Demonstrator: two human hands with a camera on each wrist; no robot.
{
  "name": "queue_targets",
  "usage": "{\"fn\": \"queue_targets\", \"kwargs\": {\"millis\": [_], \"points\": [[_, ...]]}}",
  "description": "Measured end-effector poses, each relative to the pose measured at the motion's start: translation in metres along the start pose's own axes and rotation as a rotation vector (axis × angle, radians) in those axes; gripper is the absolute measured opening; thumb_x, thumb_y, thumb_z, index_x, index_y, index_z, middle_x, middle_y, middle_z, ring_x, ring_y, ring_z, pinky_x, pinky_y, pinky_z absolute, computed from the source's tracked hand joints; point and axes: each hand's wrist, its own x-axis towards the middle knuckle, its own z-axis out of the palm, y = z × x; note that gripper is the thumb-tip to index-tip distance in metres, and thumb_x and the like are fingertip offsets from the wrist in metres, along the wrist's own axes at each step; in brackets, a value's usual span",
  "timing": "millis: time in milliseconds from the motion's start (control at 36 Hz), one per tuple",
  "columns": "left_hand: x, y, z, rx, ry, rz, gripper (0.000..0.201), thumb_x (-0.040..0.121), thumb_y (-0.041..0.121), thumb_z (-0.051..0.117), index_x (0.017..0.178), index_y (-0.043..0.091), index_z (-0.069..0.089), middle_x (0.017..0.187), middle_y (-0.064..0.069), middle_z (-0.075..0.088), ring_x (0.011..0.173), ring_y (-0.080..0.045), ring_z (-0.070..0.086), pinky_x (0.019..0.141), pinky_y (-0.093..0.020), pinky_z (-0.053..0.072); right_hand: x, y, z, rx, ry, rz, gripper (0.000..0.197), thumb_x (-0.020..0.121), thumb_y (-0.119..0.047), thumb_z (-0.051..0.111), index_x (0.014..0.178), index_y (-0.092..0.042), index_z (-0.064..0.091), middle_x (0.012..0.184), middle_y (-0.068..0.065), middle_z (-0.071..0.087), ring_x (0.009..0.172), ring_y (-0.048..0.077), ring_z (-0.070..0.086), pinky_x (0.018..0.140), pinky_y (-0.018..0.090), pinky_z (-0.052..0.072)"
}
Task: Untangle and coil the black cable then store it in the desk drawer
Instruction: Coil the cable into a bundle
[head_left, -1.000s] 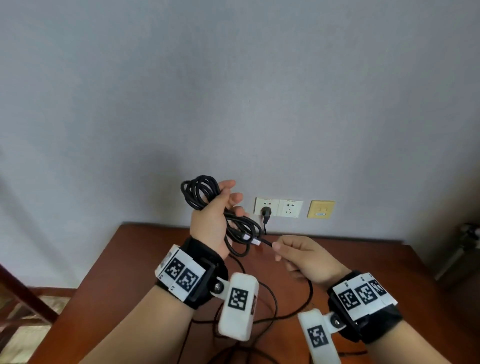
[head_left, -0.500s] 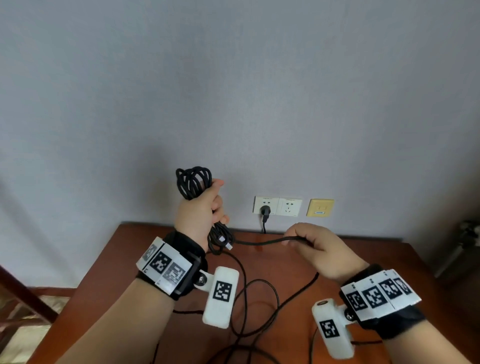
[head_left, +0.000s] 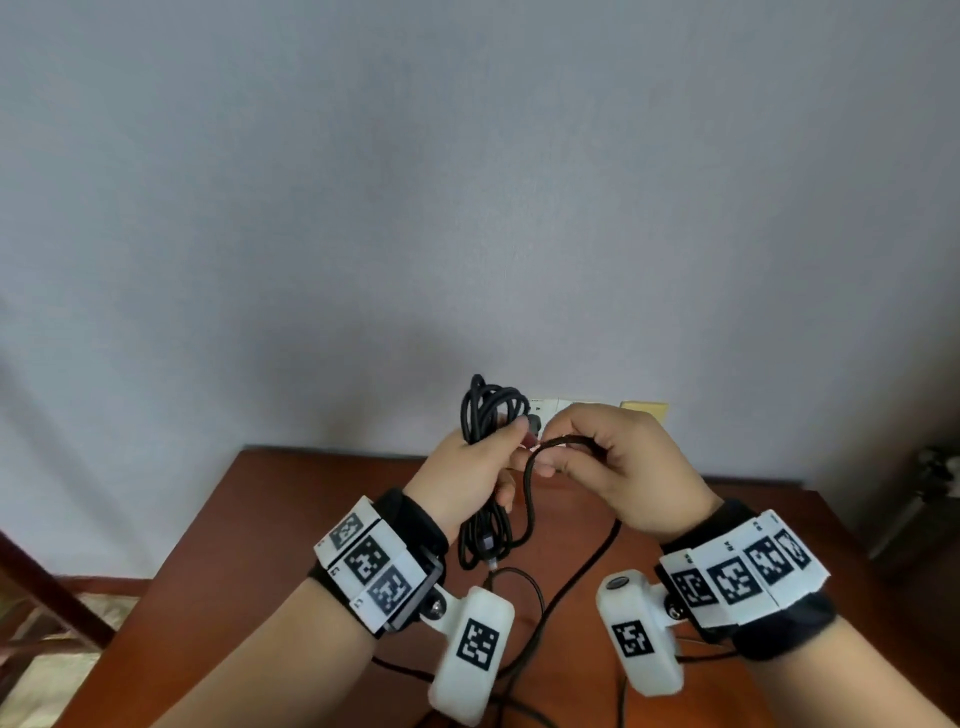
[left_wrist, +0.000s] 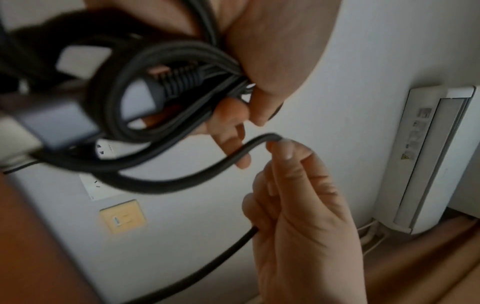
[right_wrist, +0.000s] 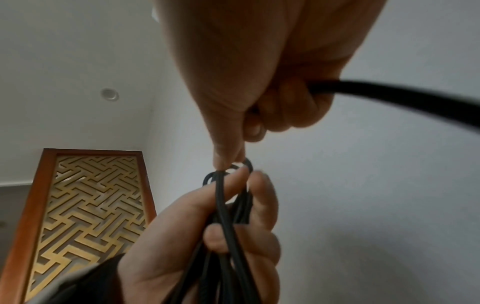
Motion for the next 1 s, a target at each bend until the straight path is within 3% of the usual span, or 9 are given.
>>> {"fn": "queue_targets", "kwargs": {"millis": [111, 250, 306, 417, 528, 611, 694, 861, 1000], "points": [[0.001, -0.004, 0.006, -0.012, -0.036, -0.043, 0.037, 0.093, 0.042, 0.053, 0.08, 0.012, 0.071, 0.062, -0.004, 0.064, 0.06, -0.021, 0.053, 0.052, -0.024, 0.044, 0.001, -0.004, 0.008, 0.074, 0.084, 0.093, 0.026, 0.083, -0.024, 0.071, 0.067, -0.024, 0.051, 0.052, -0.015, 0.055, 0.049, 0.003, 0.048, 0.054, 0.011, 0.035], [0.001, -0.007, 0.011, -0.201, -0.034, -0.073, 0.058, 0.092, 0.051, 0.051, 0.066, 0.005, 0.074, 0.05, -0.01, 0.054, 0.063, -0.029, 0.063, 0.064, -0.033, 0.051, 0.002, 0.001, 0.012, 0.07, 0.192, 0.268, 0.043, 0.07, -0.044, 0.078, 0.064, -0.019, 0.043, 0.045, -0.013, 0.039, 0.045, 0.005, 0.031, 0.047, 0.02, 0.029], [-0.002, -0.008, 0.013, -0.243, -0.056, -0.096, 0.065, 0.088, 0.06, 0.05, 0.056, 0.005, 0.066, 0.048, -0.009, 0.049, 0.058, -0.03, 0.061, 0.056, -0.032, 0.049, 0.003, -0.001, 0.014, 0.083, 0.192, 0.307, 0.044, 0.069, -0.044, 0.078, 0.064, -0.018, 0.043, 0.043, -0.014, 0.041, 0.043, 0.006, 0.031, 0.046, 0.02, 0.028], [-0.002, -0.013, 0.015, -0.318, -0.056, -0.106, 0.066, 0.087, 0.064, 0.046, 0.091, 0.001, 0.066, 0.049, -0.003, 0.042, 0.048, -0.027, 0.054, 0.053, -0.03, 0.044, 0.004, -0.001, 0.018, 0.145, 0.202, 0.373, 0.044, 0.068, -0.041, 0.081, 0.065, -0.013, 0.046, 0.043, -0.015, 0.042, 0.044, 0.004, 0.033, 0.046, 0.017, 0.029], [-0.002, -0.015, 0.015, -0.435, -0.131, -0.157, 0.053, 0.083, 0.062, 0.052, 0.074, 0.012, 0.068, 0.049, -0.003, 0.039, 0.046, -0.025, 0.05, 0.053, -0.03, 0.039, 0.004, 0.001, 0.021, 0.201, 0.192, 0.42, 0.042, 0.067, -0.038, 0.083, 0.063, -0.016, 0.046, 0.05, -0.013, 0.043, 0.051, 0.007, 0.037, 0.052, 0.022, 0.033], [-0.002, -0.015, 0.014, -0.463, -0.226, -0.169, 0.04, 0.074, 0.056, 0.062, 0.063, 0.018, 0.062, 0.049, -0.001, 0.036, 0.045, -0.023, 0.046, 0.051, -0.027, 0.036, 0.003, 0.003, 0.022, 0.229, 0.191, 0.427, 0.044, 0.063, -0.039, 0.084, 0.063, -0.015, 0.047, 0.055, -0.006, 0.044, 0.052, 0.009, 0.039, 0.053, 0.026, 0.034], [-0.004, -0.016, 0.012, -0.411, -0.295, -0.148, 0.035, 0.066, 0.042, 0.07, 0.076, 0.012, 0.055, 0.051, 0.001, 0.034, 0.045, -0.019, 0.045, 0.049, -0.026, 0.038, 0.004, 0.002, 0.021, 0.184, 0.2, 0.403, 0.044, 0.056, -0.046, 0.075, 0.065, -0.012, 0.048, 0.052, -0.011, 0.045, 0.049, 0.003, 0.036, 0.048, 0.02, 0.031], [-0.002, -0.024, 0.011, -0.107, -0.39, -0.147, 0.021, 0.061, 0.004, 0.055, 0.068, -0.008, 0.039, 0.049, -0.002, 0.032, 0.043, -0.018, 0.048, 0.053, -0.028, 0.036, 0.007, -0.007, 0.014, 0.25, 0.215, 0.215, 0.045, 0.066, -0.015, 0.085, 0.066, -0.018, 0.04, 0.046, -0.013, 0.04, 0.043, 0.003, 0.034, 0.046, 0.017, 0.028], [-0.01, -0.028, 0.022, -0.082, -0.306, -0.161, 0.019, 0.07, 0.01, 0.064, 0.053, 0.017, 0.059, 0.046, -0.001, 0.034, 0.041, -0.017, 0.04, 0.051, -0.027, 0.041, 0.013, -0.009, 0.017, 0.205, 0.202, 0.145, 0.039, 0.073, -0.017, 0.08, 0.067, -0.023, 0.043, 0.054, -0.01, 0.04, 0.051, 0.005, 0.033, 0.05, 0.021, 0.033]]}}
